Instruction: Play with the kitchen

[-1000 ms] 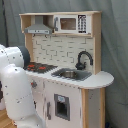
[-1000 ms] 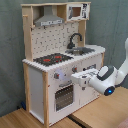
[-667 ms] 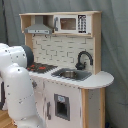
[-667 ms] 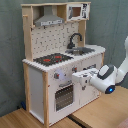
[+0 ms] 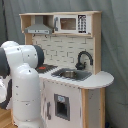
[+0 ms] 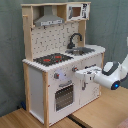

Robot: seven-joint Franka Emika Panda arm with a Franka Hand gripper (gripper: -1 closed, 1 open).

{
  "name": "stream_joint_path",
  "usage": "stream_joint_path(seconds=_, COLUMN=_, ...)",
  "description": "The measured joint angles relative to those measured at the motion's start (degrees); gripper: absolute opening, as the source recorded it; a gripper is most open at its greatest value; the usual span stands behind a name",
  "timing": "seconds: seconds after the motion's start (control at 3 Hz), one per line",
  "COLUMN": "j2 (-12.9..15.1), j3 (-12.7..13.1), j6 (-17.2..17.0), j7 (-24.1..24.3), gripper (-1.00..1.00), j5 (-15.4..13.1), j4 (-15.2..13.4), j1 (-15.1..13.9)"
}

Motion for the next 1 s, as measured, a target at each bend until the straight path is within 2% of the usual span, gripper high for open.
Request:
stream_joint_path(seconds=0.33, j2=3.9, j3=0.0, j6=0.0, j7=-0.5, gripper=1.0, j5=-2.7, j4=-3.8, j1=-0.6)
stream_joint_path(seconds=0.67, j2=6.9, j3=0.0, j6=0.1, j7=-2.7, gripper=1.0, j5=-5.8, j4=-6.5, j1=-2.6)
stream_joint_path(seconds=1.0, j2=8.8, j3=0.0, j6=2.4, j7=-5.8, gripper=1.0, j5=-8.9, j4=-7.2, j1=-5.7)
